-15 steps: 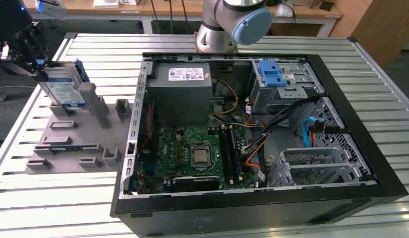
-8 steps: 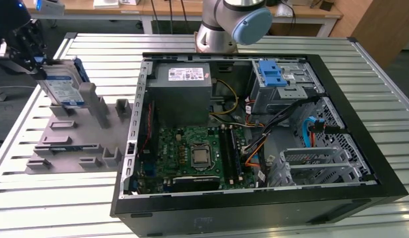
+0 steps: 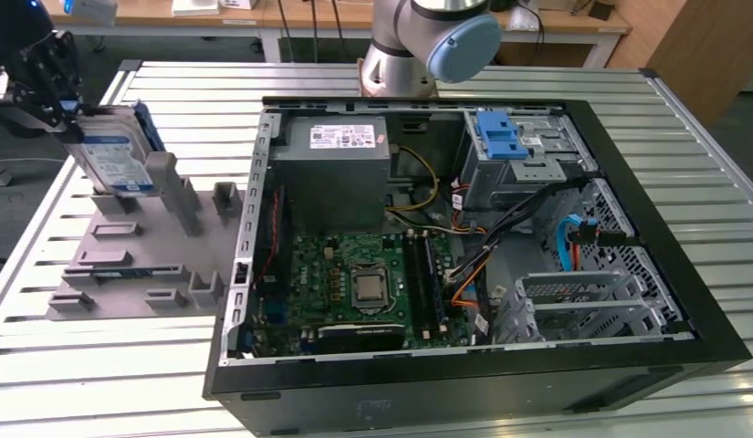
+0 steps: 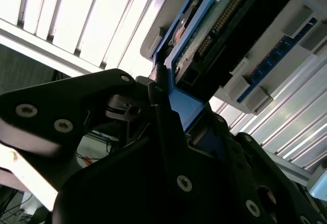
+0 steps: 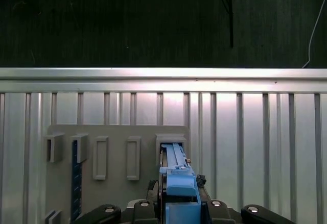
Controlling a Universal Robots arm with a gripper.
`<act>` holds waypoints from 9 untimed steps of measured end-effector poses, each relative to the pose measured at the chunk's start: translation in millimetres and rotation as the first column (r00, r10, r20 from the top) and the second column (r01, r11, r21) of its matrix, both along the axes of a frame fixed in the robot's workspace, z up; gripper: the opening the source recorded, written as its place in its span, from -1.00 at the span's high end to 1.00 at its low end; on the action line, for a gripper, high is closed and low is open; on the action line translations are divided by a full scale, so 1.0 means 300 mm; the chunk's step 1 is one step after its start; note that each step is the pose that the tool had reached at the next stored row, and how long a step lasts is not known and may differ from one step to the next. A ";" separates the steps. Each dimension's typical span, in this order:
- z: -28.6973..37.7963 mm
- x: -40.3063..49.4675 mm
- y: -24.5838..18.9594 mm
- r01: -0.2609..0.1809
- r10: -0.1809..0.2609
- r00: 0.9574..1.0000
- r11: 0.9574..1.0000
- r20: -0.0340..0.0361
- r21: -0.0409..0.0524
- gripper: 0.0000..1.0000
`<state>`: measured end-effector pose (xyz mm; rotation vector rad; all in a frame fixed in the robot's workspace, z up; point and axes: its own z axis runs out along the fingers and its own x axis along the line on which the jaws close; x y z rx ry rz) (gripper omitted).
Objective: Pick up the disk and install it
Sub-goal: 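Pick up the disk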
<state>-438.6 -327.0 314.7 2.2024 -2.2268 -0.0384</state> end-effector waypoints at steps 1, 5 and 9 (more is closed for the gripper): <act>0.003 0.000 0.000 0.000 0.000 1.000 1.000 0.000 0.000 0.27; 0.013 0.000 0.000 0.000 0.000 1.000 1.000 0.000 0.000 0.27; 0.026 0.000 0.000 0.000 0.000 1.000 1.000 0.000 0.000 0.27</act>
